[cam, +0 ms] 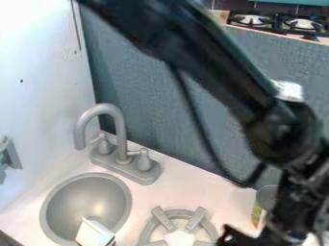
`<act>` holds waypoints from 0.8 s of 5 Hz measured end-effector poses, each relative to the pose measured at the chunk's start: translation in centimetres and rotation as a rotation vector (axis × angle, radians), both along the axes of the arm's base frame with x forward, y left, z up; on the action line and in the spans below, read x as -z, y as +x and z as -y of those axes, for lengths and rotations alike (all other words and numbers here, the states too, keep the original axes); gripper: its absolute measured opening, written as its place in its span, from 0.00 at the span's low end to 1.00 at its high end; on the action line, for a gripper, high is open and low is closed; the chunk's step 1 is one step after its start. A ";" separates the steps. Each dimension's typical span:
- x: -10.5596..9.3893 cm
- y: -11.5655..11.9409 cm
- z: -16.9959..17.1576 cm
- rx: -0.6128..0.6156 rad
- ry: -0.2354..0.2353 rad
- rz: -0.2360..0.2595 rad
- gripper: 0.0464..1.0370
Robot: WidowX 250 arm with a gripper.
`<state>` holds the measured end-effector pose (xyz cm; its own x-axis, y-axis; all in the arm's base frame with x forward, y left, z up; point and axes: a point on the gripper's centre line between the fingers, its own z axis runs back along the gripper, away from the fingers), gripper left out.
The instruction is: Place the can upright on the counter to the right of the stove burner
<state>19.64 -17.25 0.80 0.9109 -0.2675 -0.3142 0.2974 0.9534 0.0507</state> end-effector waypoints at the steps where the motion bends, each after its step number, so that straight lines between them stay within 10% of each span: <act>1: -0.4 -2.8 -2.3 -0.066 -0.037 0.011 0.96; 4: -2.0 -2.8 -10.9 -0.270 0.024 0.109 0.96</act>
